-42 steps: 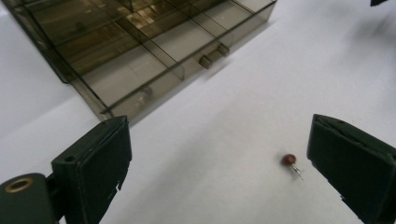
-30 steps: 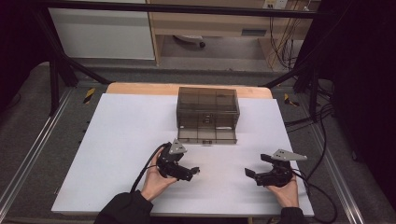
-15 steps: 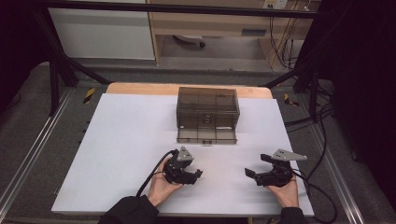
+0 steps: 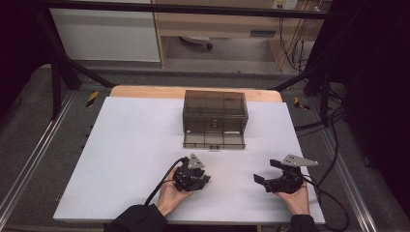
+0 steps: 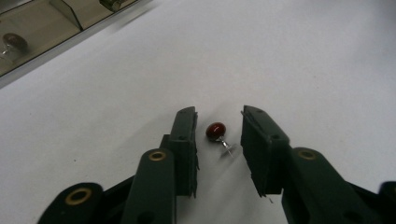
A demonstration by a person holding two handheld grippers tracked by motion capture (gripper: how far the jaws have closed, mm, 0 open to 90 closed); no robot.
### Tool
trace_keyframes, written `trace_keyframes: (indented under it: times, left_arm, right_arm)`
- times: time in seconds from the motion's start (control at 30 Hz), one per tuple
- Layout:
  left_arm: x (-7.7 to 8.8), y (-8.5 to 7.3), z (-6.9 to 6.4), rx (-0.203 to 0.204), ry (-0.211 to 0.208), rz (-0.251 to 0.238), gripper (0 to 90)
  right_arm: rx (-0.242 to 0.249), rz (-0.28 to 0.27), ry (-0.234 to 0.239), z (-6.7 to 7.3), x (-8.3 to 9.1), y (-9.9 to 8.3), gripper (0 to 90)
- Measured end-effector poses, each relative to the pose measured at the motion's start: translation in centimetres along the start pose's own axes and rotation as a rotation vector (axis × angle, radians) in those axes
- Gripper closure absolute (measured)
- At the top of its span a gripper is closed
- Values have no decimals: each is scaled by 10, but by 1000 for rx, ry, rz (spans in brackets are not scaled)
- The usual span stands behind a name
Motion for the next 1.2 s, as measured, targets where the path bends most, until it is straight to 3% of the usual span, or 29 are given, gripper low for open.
trace_keyframes:
  times: [0.33, 0.7, 1.2]
  left_arm:
    - [1, -2, 4, 5, 0, 0, 802]
    - [2, -1, 5, 6, -23, 2, 820]
    - [14, 4, 8, 1, -22, -13, 823]
  right_arm:
    - [-1, 2, 0, 0, 0, 0, 7]
    - [-1, 1, 0, 0, 0, 0, 7]
    - [-1, 4, 2, 0, 0, 0, 7]
Point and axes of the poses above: each handheld gripper's, and its own axes: x roughly backward along the jaws, y roughly out of its top, z roughly to its left, the point moved 9 cm from there along -x, roughly forward along the jaws, and after that the axes turned 9 degrees about -x, right-handed, at the moved point
